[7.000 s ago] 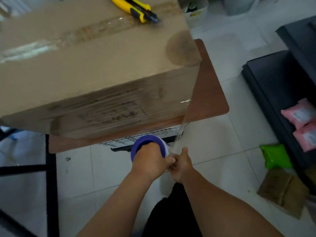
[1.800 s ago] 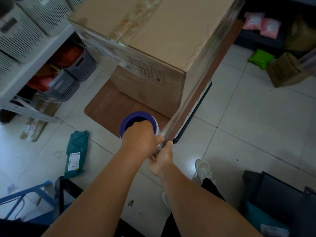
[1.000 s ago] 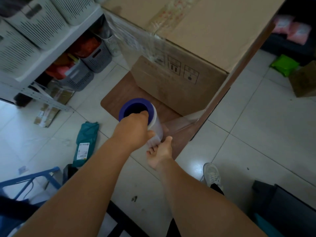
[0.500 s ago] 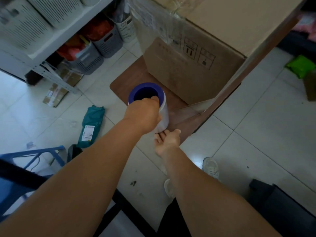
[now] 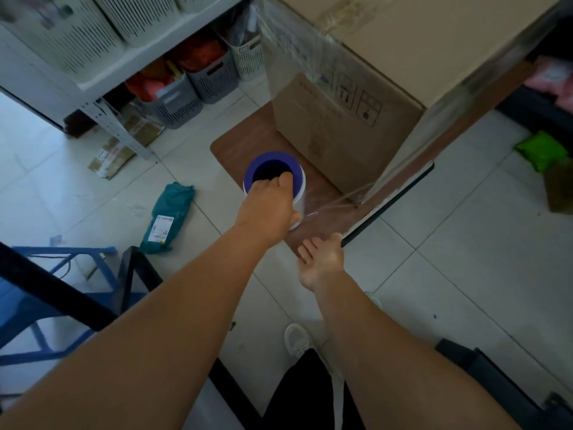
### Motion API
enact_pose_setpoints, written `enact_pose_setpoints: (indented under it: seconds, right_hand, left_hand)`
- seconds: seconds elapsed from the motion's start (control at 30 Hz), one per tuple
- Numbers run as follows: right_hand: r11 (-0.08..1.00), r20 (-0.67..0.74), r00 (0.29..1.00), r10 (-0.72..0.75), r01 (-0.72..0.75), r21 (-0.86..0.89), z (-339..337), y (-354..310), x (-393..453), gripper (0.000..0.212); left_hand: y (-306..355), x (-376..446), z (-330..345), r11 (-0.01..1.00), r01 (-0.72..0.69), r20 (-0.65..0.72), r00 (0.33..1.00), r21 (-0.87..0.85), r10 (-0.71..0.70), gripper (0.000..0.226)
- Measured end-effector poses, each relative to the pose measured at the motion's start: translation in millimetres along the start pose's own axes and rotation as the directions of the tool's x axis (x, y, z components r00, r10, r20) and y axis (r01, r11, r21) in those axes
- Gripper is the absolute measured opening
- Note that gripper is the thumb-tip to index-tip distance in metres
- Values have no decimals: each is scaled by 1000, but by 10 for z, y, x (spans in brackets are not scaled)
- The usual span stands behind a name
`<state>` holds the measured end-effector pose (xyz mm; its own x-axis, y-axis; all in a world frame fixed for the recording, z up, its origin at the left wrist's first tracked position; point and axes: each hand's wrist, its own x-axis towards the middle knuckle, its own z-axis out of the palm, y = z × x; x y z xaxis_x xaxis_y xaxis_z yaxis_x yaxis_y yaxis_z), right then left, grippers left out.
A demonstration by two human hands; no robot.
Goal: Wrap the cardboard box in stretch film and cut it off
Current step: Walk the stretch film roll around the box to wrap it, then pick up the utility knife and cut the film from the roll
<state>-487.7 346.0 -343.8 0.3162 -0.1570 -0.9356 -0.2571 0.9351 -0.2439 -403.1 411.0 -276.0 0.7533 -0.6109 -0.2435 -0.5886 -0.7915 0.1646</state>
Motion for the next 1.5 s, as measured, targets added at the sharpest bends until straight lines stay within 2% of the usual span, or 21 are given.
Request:
enact_pose_setpoints:
  seconds: [0.1, 0.2, 0.27, 0.37, 0.53, 0.63, 0.77, 0.83, 0.93, 1.17, 1.33, 1.5]
  right_hand:
    - [991, 0, 997, -79, 79, -112, -42, -45, -183, 67]
    - [959, 13, 985, -174, 172, -226, -66, -116, -392, 66]
    - [931, 27, 972, -232, 231, -283, -80, -168, -532, 66]
    - [880, 59, 939, -338, 337, -335, -66, -248, -740, 61]
    - [757, 134, 846, -515, 523, -391, 72, -387, -1106, 55]
    - [671, 208, 775, -597, 624, -400, 200, -502, -1291, 53]
    - [539, 291, 663, -690, 739, -405, 359, -710, -1495, 42]
    - [497, 320, 627, -710, 768, -404, 429, -837, -1590, 47]
    - [483, 320, 601, -733, 790, -378, 564, -1093, -1731, 57]
    - [377, 313, 488, -815, 856, -353, 833, -1815, -1856, 55]
    - [331, 321, 459, -828, 863, -382, 1030, -2504, -1715, 56]
    - [288, 355, 456, -816, 853, -436, 1188, -3351, -1525, 42]
  left_hand:
    - [27, -84, -48, 964, 36, -89, 994, -262, -62, 69]
    - [74, -179, -114, 887, 70, -208, 961, -457, -183, 58]
    - [112, -250, -177, 807, 101, -229, 932, -582, -281, 48]
    - [155, -338, -291, 710, 143, -207, 901, -690, -382, 44]
    - [269, -430, -600, 599, 114, -210, 871, -793, -444, 46]
    - [359, -413, -845, 561, 76, -224, 867, -824, -446, 48]
    - [490, -346, -1160, 566, -13, -285, 873, -824, -395, 49]
    - [559, -298, -1304, 573, -52, -316, 872, -818, -372, 49]
    - [672, -172, -1544, 576, -110, -360, 868, -810, -341, 50]
    - [897, 318, -1956, 565, -179, -416, 850, -806, -323, 51]
    - [1171, 888, -2206, 582, -190, -425, 855, -790, -298, 50]
    - [1450, 1658, -2343, 601, -178, -408, 872, -779, -271, 50]
